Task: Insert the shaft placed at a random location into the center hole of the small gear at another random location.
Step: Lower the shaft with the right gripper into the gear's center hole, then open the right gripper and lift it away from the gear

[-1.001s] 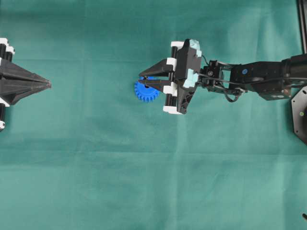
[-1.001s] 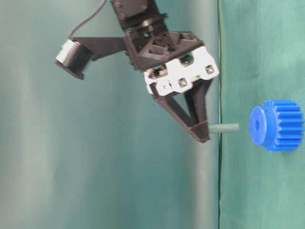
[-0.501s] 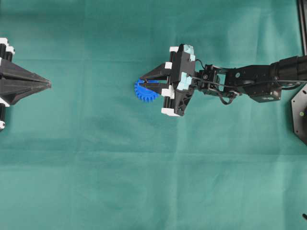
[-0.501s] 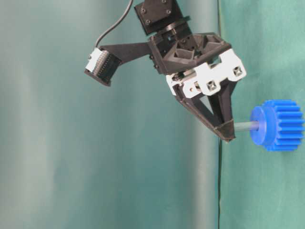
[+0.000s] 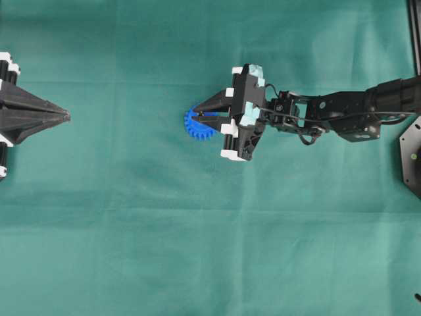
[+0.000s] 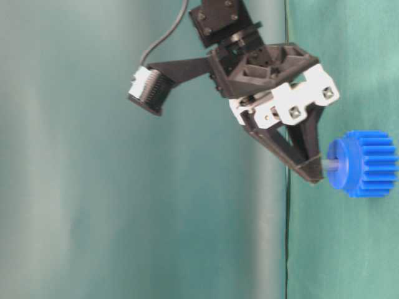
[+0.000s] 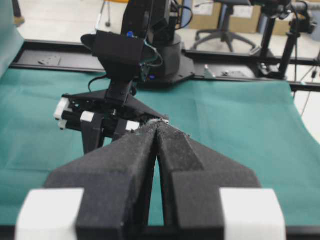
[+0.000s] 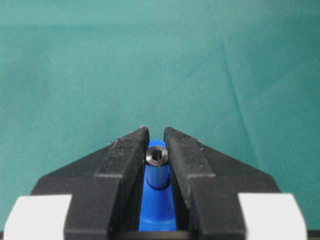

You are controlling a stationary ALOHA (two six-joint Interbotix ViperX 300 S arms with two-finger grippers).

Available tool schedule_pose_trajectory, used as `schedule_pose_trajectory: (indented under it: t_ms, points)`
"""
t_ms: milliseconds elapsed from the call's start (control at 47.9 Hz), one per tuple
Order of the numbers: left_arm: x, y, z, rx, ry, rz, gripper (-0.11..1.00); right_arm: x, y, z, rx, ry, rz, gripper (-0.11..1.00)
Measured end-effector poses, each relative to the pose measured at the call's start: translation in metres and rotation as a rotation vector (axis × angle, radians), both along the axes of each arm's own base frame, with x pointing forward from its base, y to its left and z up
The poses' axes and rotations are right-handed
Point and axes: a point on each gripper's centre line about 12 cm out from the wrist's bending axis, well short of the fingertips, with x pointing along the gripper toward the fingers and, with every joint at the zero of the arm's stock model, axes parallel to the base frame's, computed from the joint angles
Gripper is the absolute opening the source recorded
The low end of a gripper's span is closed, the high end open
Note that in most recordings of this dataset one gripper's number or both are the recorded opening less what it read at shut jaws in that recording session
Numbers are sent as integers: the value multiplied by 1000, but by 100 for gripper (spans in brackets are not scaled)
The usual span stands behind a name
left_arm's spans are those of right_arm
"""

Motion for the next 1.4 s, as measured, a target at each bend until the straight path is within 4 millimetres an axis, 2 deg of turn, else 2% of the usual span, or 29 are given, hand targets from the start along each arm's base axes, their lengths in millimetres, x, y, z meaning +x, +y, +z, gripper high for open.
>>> schedule_pose_trajectory:
  t_ms: [271, 855, 897, 1043, 1106, 1231, 1398]
  points:
    - [0, 0, -1, 0, 5, 0, 0, 0, -1, -14, 11, 23, -10, 15]
    - [0, 0, -1, 0, 5, 0, 0, 0, -2, -13, 14, 21, -13, 16]
    - [0, 0, -1, 0, 5, 0, 0, 0, -2, -14, 14, 22, -13, 23]
    - [0, 0, -1, -3, 6, 0, 0, 0, -4, -14, 18, 25, -20, 67]
    - [0, 0, -1, 0, 5, 0, 0, -1, -4, -15, 21, 26, -23, 79]
    - [0, 0, -1, 0, 5, 0, 0, -1, -4, -14, 22, 26, -22, 74]
    - [0, 0, -1, -2, 5, 0, 0, 0, -3, -7, 19, 15, -18, 74]
